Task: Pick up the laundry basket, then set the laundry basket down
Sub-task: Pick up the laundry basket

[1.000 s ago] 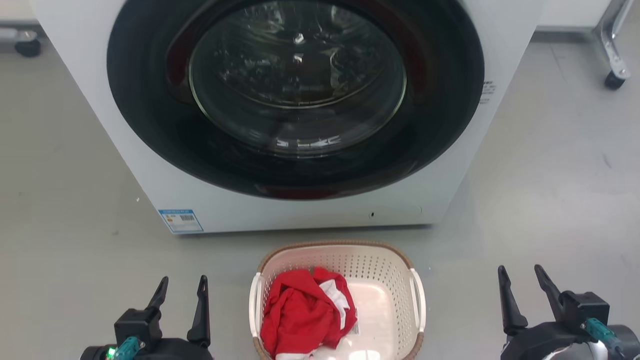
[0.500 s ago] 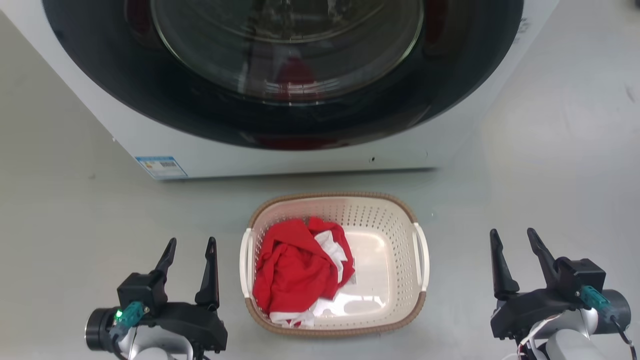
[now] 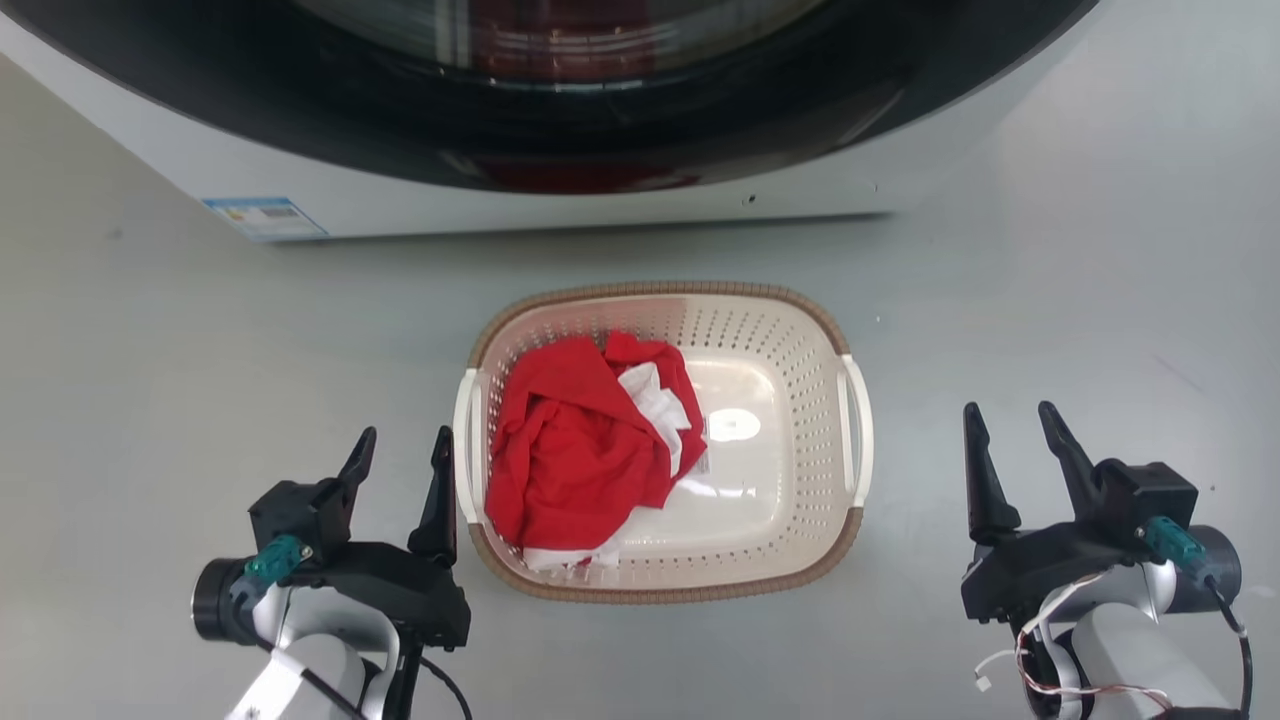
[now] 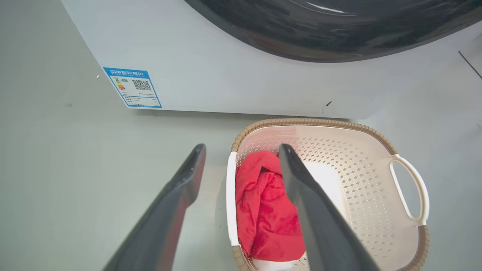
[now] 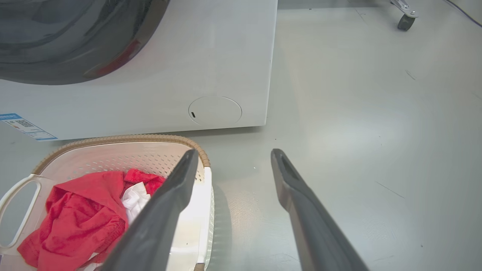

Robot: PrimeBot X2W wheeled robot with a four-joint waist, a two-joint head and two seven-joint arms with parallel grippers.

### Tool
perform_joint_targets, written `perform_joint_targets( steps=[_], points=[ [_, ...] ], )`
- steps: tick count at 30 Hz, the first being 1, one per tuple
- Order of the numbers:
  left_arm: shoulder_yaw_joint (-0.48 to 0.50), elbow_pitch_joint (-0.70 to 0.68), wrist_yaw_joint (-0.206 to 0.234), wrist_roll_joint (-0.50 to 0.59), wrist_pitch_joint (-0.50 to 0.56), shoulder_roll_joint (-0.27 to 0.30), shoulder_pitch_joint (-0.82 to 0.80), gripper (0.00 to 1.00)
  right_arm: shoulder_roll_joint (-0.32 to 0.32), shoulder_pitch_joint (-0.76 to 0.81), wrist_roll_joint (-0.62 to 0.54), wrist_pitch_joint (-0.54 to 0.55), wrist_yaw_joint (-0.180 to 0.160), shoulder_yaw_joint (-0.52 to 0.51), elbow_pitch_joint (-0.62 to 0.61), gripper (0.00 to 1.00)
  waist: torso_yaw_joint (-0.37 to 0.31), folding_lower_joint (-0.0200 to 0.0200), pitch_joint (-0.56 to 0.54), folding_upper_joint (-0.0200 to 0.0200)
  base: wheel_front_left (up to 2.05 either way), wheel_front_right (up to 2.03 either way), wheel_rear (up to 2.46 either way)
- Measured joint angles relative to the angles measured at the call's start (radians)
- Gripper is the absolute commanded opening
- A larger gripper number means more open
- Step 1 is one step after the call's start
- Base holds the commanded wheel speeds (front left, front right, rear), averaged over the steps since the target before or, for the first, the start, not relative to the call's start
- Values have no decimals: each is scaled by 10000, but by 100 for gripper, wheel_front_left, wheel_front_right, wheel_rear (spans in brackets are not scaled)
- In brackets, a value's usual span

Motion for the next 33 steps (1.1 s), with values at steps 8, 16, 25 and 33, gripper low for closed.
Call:
perform_joint_targets(
  steps=[8, 16, 25, 33],
  points=[
    [-219, 679, -359, -90, 391, -48, -685, 100, 171, -651, 0, 79, 17, 117, 387, 100, -26, 0, 957, 0, 0, 0, 0],
    [-328, 1248, -631, -88, 652, -82, -1407, 100, 431, -1240, -27, 151, 75, 290, 834, 100, -65, 0, 1846, 0, 0, 0, 0],
    [-297, 2215, -1055, -148, 982, -44, -2458, 100, 690, -2247, -113, 270, 255, 491, 1641, 100, -112, 0, 2831, -1, 0, 0, 0],
    [-284, 3129, -1319, -205, 1296, -2, -3395, 100, 976, -3131, -127, 606, 370, 750, 2625, 100, -184, 0, 3309, -1, 0, 0, 0]
  ],
)
